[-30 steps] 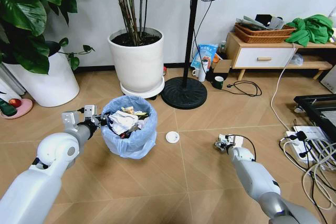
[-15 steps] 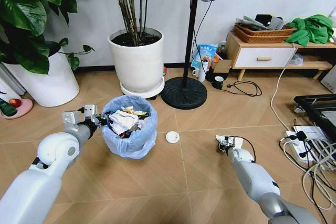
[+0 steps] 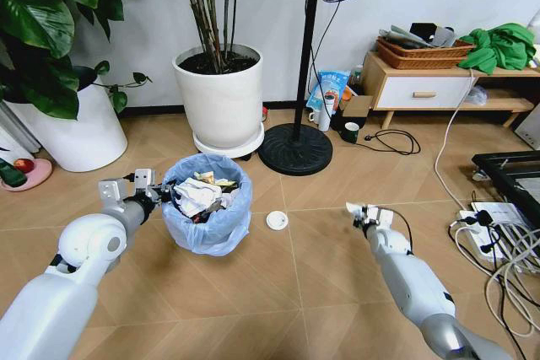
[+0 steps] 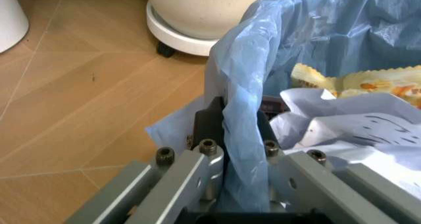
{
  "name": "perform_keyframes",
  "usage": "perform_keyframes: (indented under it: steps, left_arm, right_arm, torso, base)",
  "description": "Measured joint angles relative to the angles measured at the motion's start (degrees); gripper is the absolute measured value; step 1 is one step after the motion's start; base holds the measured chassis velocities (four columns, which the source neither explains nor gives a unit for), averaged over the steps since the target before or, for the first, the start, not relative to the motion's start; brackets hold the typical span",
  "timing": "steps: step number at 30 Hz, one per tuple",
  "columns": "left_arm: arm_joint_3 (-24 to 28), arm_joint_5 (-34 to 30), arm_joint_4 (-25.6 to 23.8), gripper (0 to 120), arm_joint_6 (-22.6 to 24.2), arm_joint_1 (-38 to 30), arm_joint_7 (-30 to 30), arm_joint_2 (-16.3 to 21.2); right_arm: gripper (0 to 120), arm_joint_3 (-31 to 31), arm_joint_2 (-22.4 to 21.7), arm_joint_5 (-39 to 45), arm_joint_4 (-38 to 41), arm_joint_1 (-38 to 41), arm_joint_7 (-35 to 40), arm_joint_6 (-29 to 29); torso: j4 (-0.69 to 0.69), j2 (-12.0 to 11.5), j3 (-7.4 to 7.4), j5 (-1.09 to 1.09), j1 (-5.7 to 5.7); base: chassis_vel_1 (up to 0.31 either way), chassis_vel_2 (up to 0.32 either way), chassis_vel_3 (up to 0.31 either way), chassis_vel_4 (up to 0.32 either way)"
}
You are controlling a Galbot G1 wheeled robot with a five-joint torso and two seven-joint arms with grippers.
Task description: Pick up the trash bin and place the garbage on the floor into it.
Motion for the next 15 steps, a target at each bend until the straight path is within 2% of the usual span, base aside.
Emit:
perform_keyframes:
  steps: [3,5,7,9,10,11,13,15]
  left_arm:
    - [0.1,0.0,0.17,0,0.0,0.0,0.02,-0.01]
    - [0.3,0.0,0.29,0,0.0,0.0,0.07,0.11]
    - [0.38,0.0,0.33,0,0.01,0.0,0.1,0.14]
    - [0.74,0.02,0.63,0,0.02,-0.24,0.19,0.13]
    - [0.74,0.02,0.63,0,0.02,-0.24,0.19,0.13]
    - [0.84,0.03,0.69,0,0.03,-0.35,0.2,0.06]
    - [1.19,0.09,0.91,0,0.07,-0.8,0.2,-0.34]
    - [1.32,0.12,0.98,0,0.08,-0.89,0.19,-0.42]
  right_arm:
    - [0,-0.24,-0.56,0.92,4.35,0.42,-2.17,-0.91]
    - [0,-1.92,-1.41,3.03,11.51,0.47,-4.48,-2.91]
    - [0,-2.42,-1.6,3.54,13.29,0.44,-4.74,-3.35]
    - [0,-4.78,-2.34,5.89,21.64,0.02,-5.38,-5.47]
    - [0,-4.78,-2.34,5.89,21.64,0.02,-5.38,-5.47]
    - [0,-5.64,-2.56,6.77,24.17,-0.13,-5.47,-6.18]
    - [0,-8.35,-3.45,9.74,31.22,-0.25,-6.08,-8.42]
    - [0,-8.88,-3.59,10.2,32.35,-0.21,-6.33,-8.81]
  torso:
    - [0.01,0.0,-0.01,-0.08,0.0]
    - [0.0,0.0,0.0,0.0,0.0]
    - [0.0,0.0,0.0,0.0,0.0]
    - [0.0,0.0,0.0,-0.07,0.0]
    - [0.0,0.0,0.0,-0.07,0.0]
    - [0.01,0.0,0.0,-0.02,0.0]
    - [0.01,0.0,0.0,-0.06,0.0]
    - [0.01,0.0,0.0,-0.06,0.0]
  base:
    - [0.0,0.0,0.0,0.0]
    - [0.0,0.0,0.0,0.0]
    - [0.0,0.0,0.0,0.0]
    - [0.0,0.0,0.0,0.0]
    - [0.0,0.0,0.0,0.0]
    - [0.0,0.0,0.0,0.0]
    - [0.0,0.0,0.0,0.0]
    - [0.0,0.0,0.0,0.0]
